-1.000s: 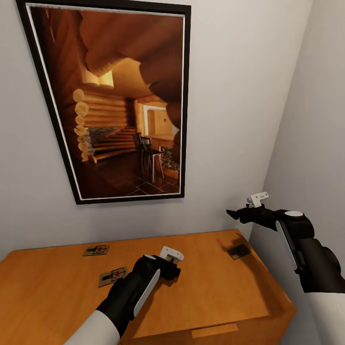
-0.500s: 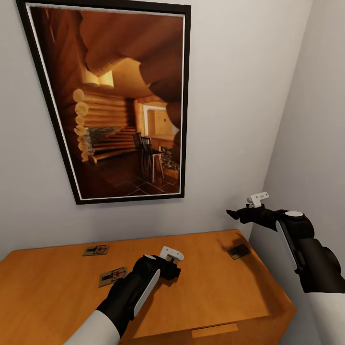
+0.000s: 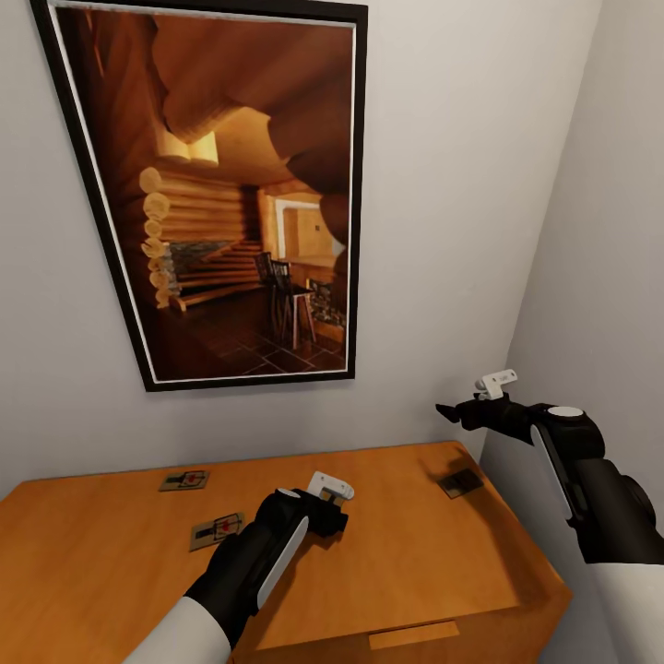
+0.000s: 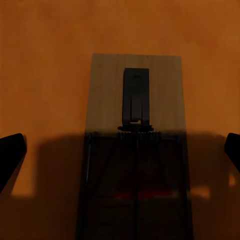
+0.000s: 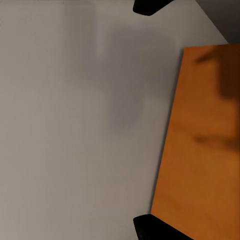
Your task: Take the four mousetraps from the cabinet in the bathroom and place them on the bathroom floor. Make sure all four end up on the same floor surface, and ensure that at least two of them are either under or directly next to the same bathroom sink.
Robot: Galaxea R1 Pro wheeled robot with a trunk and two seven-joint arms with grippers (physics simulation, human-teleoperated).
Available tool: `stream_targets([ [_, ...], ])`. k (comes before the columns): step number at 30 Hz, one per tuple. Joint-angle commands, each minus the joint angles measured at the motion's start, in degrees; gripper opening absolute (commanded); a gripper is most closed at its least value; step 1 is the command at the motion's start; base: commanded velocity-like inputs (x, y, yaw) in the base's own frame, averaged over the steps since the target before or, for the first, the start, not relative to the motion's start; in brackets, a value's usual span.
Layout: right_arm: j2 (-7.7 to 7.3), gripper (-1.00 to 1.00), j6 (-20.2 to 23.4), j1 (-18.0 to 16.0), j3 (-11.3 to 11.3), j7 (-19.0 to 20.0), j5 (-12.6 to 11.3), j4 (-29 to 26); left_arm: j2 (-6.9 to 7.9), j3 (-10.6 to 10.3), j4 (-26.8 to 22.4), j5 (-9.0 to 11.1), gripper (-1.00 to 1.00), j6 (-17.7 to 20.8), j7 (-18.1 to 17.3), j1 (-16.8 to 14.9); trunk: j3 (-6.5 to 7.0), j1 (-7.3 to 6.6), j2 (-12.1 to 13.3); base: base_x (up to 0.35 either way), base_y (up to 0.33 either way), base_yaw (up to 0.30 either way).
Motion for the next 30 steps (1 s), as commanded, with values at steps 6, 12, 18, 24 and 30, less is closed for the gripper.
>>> stream_targets([
  [6,0.00,1.00,0.2,0.0,-0.1,0.5,0.4,-0.1,0.00,0.0,1.0,1.1,1.00,0.2,0.2,0.0,-0.09,0.02,0.0,0.000,0.000,0.000],
  [12,0.00,1.00,0.2,-0.1,-0.1,0.5,0.3,-0.1,0.00,0.0,1.0,1.1,1.00,0.1,0.5,0.0,-0.09,0.02,0.0,0.000,0.000,0.000],
  [18,0.00,1.00,0.2,-0.1,-0.1,0.5,0.3,-0.1,0.00,0.0,1.0,1.1,-1.00,0.1,0.5,0.0,-0.09,0.02,0.0,0.000,0.000,0.000],
  [24,0.00,1.00,0.2,0.0,-0.2,0.5,0.3,-0.1,0.00,0.0,1.0,1.1,-1.00,0.1,0.4,0.0,-0.09,0.02,0.0,0.000,0.000,0.000],
  [30,0.00,1.00,0.2,-0.1,-0.2,0.5,0.3,-0.1,0.00,0.0,1.0,1.2,-1.00,0.1,0.4,0.0,-0.09,0.02,0.0,0.000,0.000,0.000],
])
